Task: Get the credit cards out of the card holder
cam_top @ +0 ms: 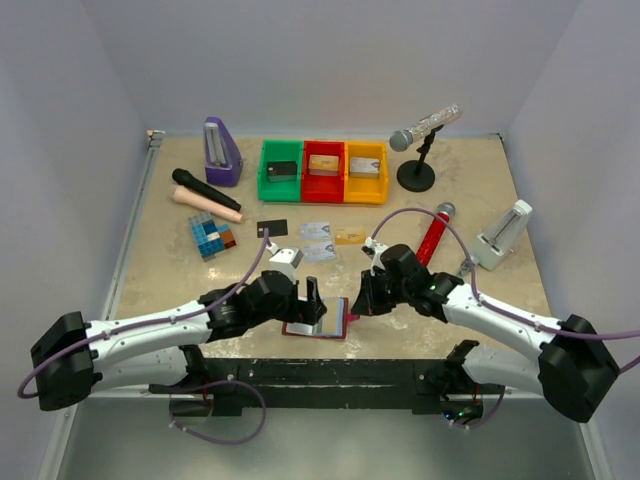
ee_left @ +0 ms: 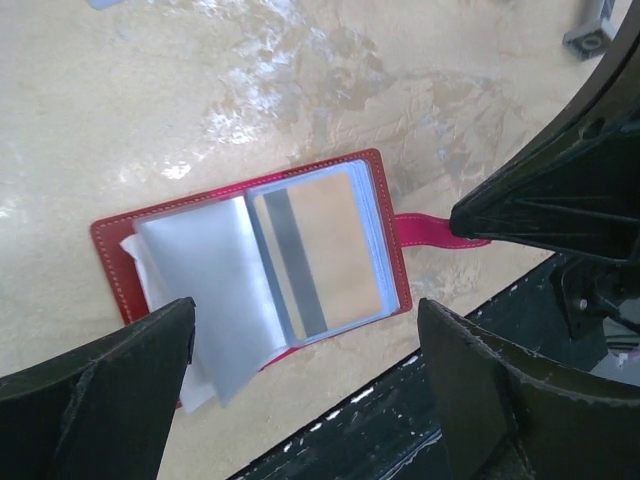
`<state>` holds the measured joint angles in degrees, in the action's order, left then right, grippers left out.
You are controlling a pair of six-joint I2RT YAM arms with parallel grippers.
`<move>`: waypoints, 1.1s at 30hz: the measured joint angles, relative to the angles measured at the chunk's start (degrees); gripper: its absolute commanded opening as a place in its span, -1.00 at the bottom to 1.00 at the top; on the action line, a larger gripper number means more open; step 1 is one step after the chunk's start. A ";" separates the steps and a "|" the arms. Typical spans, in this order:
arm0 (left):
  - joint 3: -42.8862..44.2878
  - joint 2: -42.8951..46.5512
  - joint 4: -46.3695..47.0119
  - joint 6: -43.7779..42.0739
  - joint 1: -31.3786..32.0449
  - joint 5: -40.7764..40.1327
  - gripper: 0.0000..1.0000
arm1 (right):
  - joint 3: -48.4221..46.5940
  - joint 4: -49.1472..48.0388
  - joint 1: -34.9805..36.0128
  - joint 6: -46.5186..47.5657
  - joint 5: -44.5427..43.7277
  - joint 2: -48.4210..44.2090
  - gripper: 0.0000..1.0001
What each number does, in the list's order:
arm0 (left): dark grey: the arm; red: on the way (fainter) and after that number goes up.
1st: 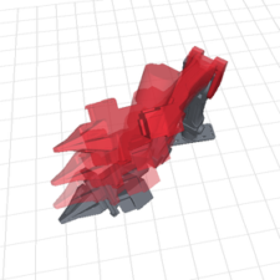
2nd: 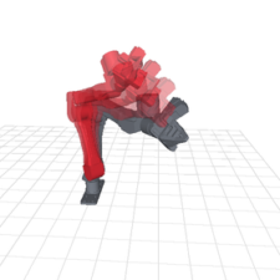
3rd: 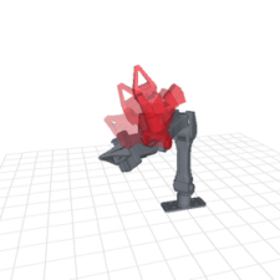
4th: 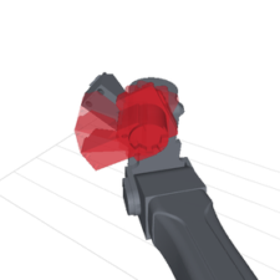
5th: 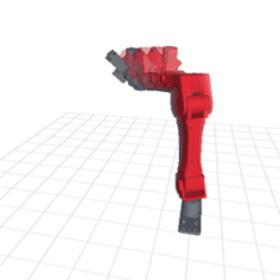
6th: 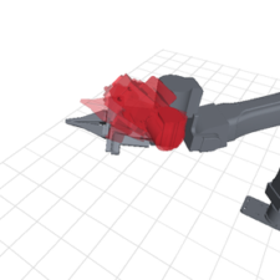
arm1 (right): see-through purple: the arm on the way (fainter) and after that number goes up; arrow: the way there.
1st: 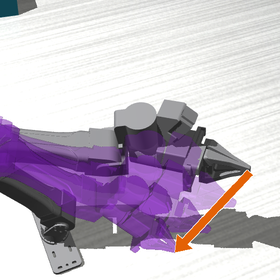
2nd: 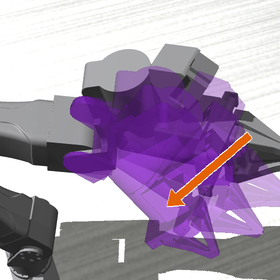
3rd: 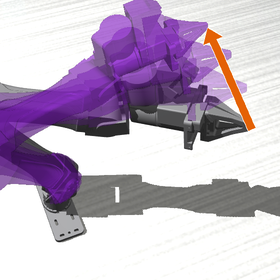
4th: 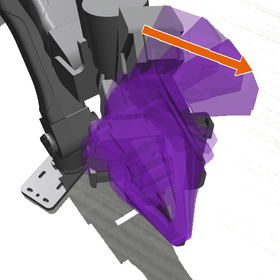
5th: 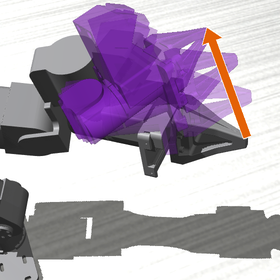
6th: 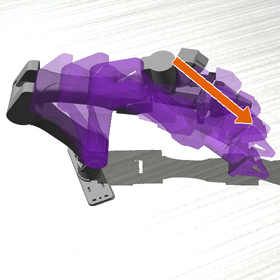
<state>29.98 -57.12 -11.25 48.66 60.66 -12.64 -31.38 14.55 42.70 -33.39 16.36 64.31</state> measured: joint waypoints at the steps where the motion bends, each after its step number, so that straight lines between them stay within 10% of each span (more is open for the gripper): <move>1: 0.92 -1.92 0.04 -0.24 0.68 -0.02 1.00 | 0.00 0.07 0.00 0.00 0.20 -0.44 -1.00; 33: 4.33 -16.35 4.42 -3.34 2.80 3.45 0.41 | 0.00 -1.77 0.00 -1.53 8.74 -6.29 -1.00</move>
<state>34.30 -73.47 -6.83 45.32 63.46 -9.19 -31.38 12.78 42.70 -34.92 25.10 58.02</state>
